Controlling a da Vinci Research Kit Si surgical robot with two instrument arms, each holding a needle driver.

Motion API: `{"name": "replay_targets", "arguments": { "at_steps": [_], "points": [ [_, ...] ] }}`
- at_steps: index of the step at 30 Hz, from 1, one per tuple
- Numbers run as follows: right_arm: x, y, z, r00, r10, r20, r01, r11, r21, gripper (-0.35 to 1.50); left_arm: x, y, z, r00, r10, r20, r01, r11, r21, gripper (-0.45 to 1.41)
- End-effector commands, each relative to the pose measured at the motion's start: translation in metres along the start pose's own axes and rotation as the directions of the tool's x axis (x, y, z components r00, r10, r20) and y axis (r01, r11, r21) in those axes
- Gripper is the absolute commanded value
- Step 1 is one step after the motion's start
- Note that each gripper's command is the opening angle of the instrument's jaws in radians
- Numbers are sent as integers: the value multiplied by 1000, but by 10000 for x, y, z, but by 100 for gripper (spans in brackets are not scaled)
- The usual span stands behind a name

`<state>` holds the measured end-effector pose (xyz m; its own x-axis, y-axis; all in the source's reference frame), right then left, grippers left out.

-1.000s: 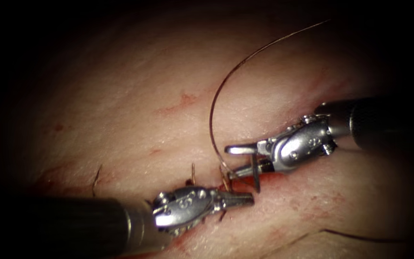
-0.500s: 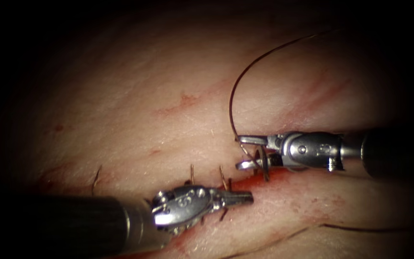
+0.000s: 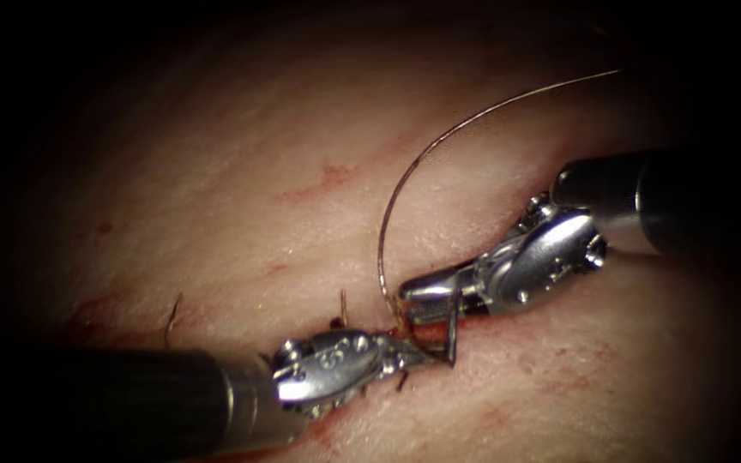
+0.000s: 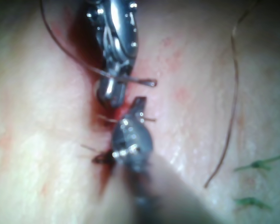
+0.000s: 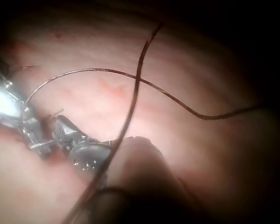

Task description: Wound Closure

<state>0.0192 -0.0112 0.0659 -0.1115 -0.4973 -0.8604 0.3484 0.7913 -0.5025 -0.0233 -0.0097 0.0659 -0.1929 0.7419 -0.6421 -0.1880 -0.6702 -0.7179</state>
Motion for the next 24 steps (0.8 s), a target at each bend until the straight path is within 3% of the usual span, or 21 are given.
{"name": "replay_targets", "arguments": {
  "at_steps": [1,16,24],
  "points": [
    [-1,-6,9,1000,-12,-10,12,1000,0,-35,-7,1,7,1000,-2,3,2,1000,-2,2],
    [-2,-69,17,989,14,-149,2,994,106,-35,-18,-16,-22,999,-14,34,14,1000,7,2],
    [-2,-67,12,988,83,-131,-72,993,92,-35,-17,-18,-22,999,-16,32,15,1000,16,2]
  ]
}}
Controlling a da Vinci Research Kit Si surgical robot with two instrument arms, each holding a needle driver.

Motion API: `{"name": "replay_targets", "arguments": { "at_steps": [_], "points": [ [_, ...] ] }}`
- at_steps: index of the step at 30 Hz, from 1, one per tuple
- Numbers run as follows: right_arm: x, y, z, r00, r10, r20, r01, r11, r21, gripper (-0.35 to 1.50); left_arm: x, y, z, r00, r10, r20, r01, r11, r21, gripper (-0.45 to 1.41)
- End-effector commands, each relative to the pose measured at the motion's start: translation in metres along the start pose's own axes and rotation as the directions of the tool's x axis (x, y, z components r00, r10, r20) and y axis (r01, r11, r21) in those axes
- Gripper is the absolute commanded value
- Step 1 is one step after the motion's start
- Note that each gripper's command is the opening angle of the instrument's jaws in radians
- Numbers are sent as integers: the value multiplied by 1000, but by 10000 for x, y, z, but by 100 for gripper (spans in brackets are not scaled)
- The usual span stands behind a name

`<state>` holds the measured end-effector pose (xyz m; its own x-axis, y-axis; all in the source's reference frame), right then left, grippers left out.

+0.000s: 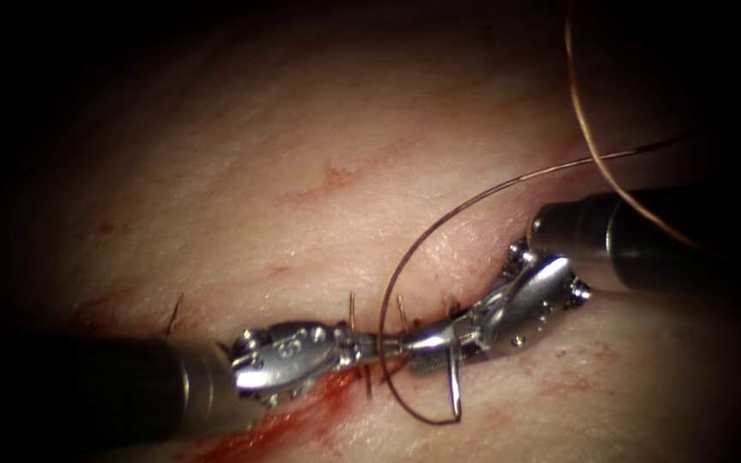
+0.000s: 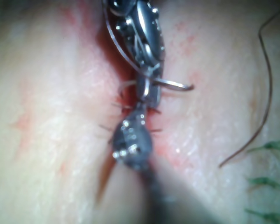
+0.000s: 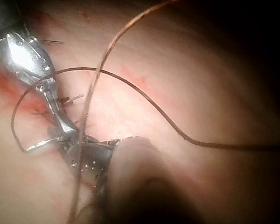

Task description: Wound Closure

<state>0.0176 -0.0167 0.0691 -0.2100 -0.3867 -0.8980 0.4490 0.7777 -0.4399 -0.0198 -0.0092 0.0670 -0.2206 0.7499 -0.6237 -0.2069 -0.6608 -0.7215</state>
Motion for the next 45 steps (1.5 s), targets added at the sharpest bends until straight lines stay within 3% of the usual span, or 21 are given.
{"name": "replay_targets", "arguments": {
  "at_steps": [1,10,22,25,29,37,45],
  "points": [
    [-3,1,2,999,37,0,-37,999,-25,-35,-7,1,9,1000,-2,1,2,1000,-1,2],
    [-15,13,-20,957,291,-9,-290,950,-118,-35,-6,2,9,1000,-3,0,3,1000,0,2],
    [-17,10,-21,954,298,-20,-298,947,-117,-35,8,8,3,1000,-17,-1,17,1000,-4,3],
    [-17,6,-19,955,295,-19,-295,948,-116,-35,24,10,-5,1000,-3,-5,3,1000,5,27],
    [-14,6,-18,955,296,-20,-296,948,-116,-35,39,14,-17,999,27,-16,-27,1000,16,40],
    [-7,13,-17,957,291,-25,-291,950,-116,-35,37,7,-32,994,105,-13,-104,991,82,101],
    [-12,13,-21,957,289,-31,-290,951,-108,-35,14,23,-27,994,113,-10,-112,989,98,87]
  ]
}}
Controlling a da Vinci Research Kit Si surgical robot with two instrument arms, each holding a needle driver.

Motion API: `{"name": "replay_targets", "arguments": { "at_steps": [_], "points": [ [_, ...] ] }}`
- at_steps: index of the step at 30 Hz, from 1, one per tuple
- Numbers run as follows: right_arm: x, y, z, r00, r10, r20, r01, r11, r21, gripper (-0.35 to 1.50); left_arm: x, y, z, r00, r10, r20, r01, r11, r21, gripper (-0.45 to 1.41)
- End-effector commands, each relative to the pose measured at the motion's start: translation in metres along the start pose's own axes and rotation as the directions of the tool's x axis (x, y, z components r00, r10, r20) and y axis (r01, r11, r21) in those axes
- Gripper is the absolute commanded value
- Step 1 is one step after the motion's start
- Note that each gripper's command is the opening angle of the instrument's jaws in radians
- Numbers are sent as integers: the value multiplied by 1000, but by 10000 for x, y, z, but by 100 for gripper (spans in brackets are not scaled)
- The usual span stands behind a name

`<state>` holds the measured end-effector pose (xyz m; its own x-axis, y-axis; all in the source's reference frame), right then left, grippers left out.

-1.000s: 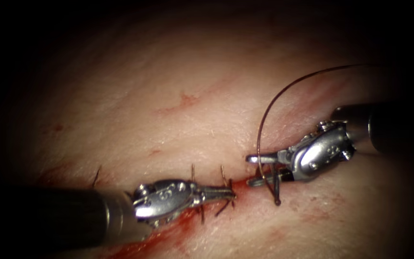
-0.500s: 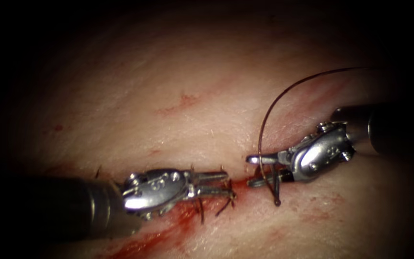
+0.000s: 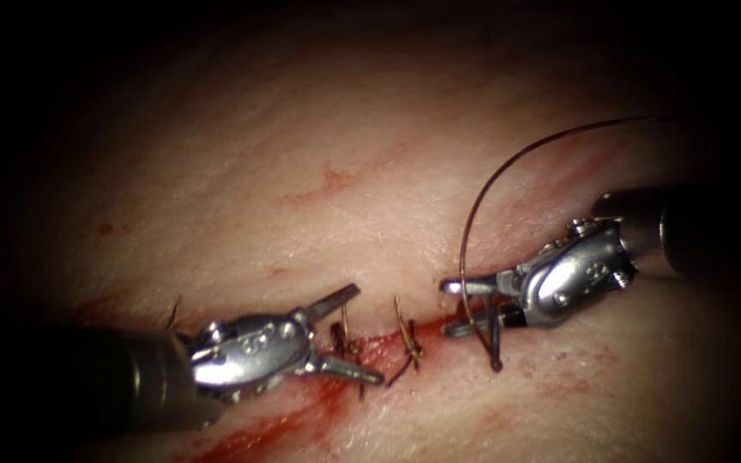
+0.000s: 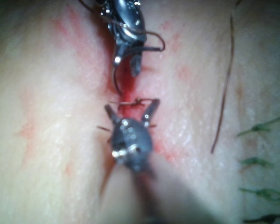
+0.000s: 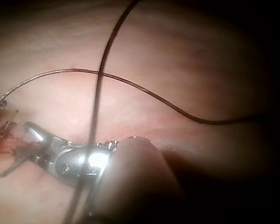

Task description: Wound Closure

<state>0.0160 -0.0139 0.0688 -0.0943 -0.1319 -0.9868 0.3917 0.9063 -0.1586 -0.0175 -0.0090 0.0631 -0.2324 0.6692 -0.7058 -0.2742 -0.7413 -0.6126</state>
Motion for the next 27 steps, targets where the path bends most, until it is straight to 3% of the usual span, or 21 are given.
{"name": "replay_targets", "arguments": {
  "at_steps": [1,9,17,22,27],
  "points": [
    [-7,-2,7,1000,0,-6,0,1000,5,-35,-8,5,8,1000,-1,1,1,1000,-1,87],
    [-10,-19,21,1000,-14,-24,15,999,41,-35,-14,21,4,1000,6,-13,-6,1000,1,82],
    [28,-7,56,976,-182,119,147,956,253,-35,-23,17,5,1000,14,-12,-14,1000,3,82],
    [48,5,58,958,-243,154,202,949,243,-35,-25,16,8,1000,16,-13,-16,1000,5,81],
    [41,19,39,934,-272,233,233,956,180,-35,-25,16,8,1000,16,-13,-16,1000,5,77]
  ]
}}
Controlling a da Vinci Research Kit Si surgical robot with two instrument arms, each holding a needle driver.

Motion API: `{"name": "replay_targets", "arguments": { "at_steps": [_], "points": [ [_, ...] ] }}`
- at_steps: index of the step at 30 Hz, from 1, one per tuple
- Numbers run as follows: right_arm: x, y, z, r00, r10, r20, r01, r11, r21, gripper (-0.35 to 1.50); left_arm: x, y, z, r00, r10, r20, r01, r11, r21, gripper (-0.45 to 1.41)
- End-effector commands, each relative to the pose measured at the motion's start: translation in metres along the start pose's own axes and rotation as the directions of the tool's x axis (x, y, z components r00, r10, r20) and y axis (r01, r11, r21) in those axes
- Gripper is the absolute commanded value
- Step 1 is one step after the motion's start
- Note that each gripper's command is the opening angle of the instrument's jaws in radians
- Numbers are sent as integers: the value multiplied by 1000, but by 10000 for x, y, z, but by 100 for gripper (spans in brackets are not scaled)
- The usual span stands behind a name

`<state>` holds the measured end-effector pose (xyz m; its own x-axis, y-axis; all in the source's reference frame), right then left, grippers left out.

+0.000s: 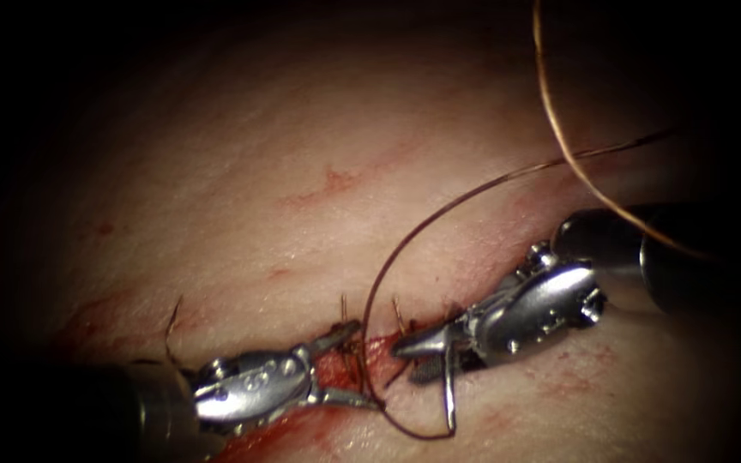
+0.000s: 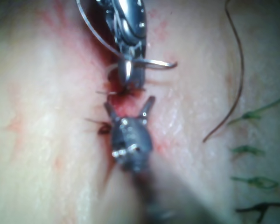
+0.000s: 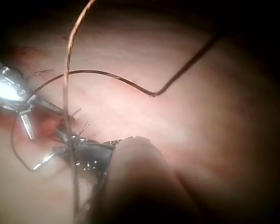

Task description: Wound Closure

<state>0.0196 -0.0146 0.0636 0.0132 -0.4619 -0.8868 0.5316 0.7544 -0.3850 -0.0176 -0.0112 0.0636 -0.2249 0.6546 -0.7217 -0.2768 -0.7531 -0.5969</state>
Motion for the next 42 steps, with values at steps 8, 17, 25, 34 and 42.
{"name": "replay_targets", "arguments": {
  "at_steps": [8,17,25,34,42],
  "points": [
    [-21,43,-48,997,-24,77,37,985,-170,-35,-6,2,10,1000,-3,0,3,1000,-3,77],
    [-13,75,-104,999,-11,51,27,949,-314,-35,4,-1,10,1000,-12,0,12,1000,-4,72],
    [2,76,-154,994,38,-100,-73,925,-373,-35,38,-8,-3,999,-46,-27,46,999,-15,66],
    [-10,57,-157,928,310,-205,-363,874,-323,-35,93,-13,-8,989,-125,-81,120,991,-62,66],
    [-15,50,-129,890,392,-234,-447,854,-268,-35,120,-11,8,982,-168,-80,160,982,-97,76]
  ]
}}
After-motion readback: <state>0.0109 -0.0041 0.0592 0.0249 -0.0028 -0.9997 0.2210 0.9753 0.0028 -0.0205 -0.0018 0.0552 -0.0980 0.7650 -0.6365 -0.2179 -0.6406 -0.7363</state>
